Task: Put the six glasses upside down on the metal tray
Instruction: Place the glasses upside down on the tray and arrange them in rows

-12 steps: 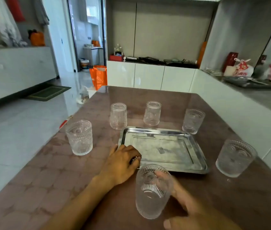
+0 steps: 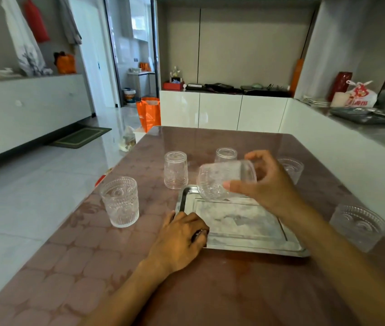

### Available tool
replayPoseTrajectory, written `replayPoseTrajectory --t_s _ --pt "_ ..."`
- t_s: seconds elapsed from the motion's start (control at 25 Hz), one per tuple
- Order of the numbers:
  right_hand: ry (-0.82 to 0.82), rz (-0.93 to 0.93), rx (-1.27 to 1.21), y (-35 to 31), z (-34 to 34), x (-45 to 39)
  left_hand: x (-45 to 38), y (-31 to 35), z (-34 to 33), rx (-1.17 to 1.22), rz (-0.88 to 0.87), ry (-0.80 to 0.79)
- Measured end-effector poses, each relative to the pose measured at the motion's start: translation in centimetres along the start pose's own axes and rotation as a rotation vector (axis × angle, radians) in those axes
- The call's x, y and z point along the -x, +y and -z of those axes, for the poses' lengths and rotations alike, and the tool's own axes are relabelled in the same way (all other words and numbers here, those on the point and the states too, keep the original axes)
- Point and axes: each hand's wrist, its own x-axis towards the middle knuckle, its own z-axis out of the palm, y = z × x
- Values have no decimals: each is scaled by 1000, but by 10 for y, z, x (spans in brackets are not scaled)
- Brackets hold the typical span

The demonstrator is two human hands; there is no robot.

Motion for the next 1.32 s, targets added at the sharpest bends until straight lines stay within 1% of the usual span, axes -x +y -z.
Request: replayPoseTrajectory --t_s 0.08,0.12,0.2,0.28,0.52,0.68,0.8,0.84,0.88,0.92,0.96,1.0,1.04,1.08,1.12,1.16,1.2,1.24,1.28,1.32 --pt "-18 9 25 -5 -20 -29 0 1 0 0 4 2" --pt "-43 34 83 -3 -35 -37 0 2 1 -1 7 3" --pt "-90 83 212 7 -64 -45 0 2 3 -4 15 -1" --pt "-105 92 251 18 -85 -49 0 1 4 -12 25 -9" --pt "-56 117 225 36 -107 -54 -2 1 2 -22 30 -25" --pt "-52 134 228 42 -111 -53 -1 0 1 -33 45 -39" --pt "-98 107 234 39 -110 -45 -1 8 9 -18 54 -100" --pt "-65 81 202 35 -108 -38 0 11 17 9 47 -129" --pt "4 51 120 32 -104 -28 3 11 26 42 32 -107" --pt "80 48 24 31 -101 -16 6 6 34 54 19 5" --pt "137 68 -57 31 -96 1 9 -4 43 45 45 193" --pt "158 90 -97 32 -92 19 11 -16 55 0 132 406" --pt "133 96 -124 31 -89 35 14 -29 68 -65 293 564" --pt "80 69 -162 30 -88 50 16 -43 81 -100 496 610" --pt "22 17 -219 27 -90 62 17 -54 93 -72 682 567" --pt "-23 -41 -300 21 -91 70 18 -61 103 19 806 496" --pt "-54 -114 -395 15 -93 76 16 -62 109 117 861 437" --pt "-85 -215 -491 9 -94 78 15 -60 111 175 845 421" --pt "-139 -337 -587 3 -94 79 15 -54 112 201 792 449" --pt "-230 -470 -689 -3 -94 78 18 -45 112 223 704 495"
